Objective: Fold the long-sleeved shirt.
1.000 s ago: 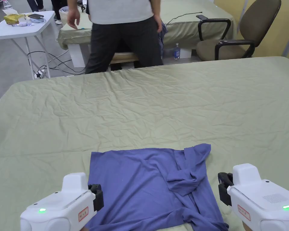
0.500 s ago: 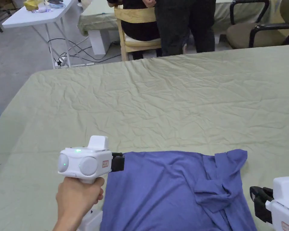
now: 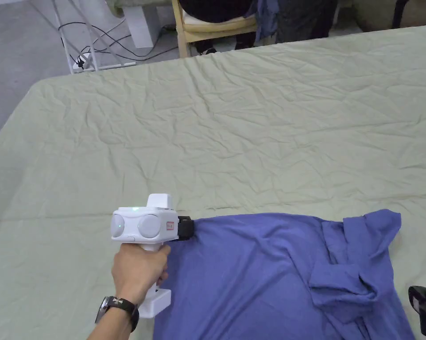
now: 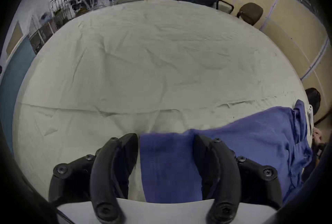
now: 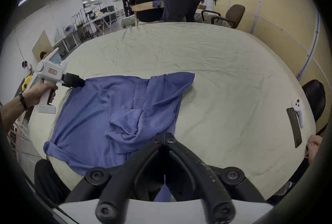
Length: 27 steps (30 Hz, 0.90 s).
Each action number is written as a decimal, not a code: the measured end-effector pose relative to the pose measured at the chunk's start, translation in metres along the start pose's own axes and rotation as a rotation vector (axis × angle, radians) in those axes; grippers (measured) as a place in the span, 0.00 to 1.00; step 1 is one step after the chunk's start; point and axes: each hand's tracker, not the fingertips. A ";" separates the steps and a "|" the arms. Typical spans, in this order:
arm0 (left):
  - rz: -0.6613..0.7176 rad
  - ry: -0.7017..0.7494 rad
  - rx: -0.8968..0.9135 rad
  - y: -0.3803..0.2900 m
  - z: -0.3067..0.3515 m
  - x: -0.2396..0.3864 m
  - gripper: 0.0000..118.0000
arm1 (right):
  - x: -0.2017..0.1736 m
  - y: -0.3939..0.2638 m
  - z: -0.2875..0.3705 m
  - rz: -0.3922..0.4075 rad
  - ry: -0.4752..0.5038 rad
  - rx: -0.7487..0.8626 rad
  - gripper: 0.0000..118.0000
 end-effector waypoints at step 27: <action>-0.011 -0.040 -0.020 -0.007 0.011 0.013 0.06 | 0.069 0.180 -0.189 -0.004 0.028 -0.420 0.51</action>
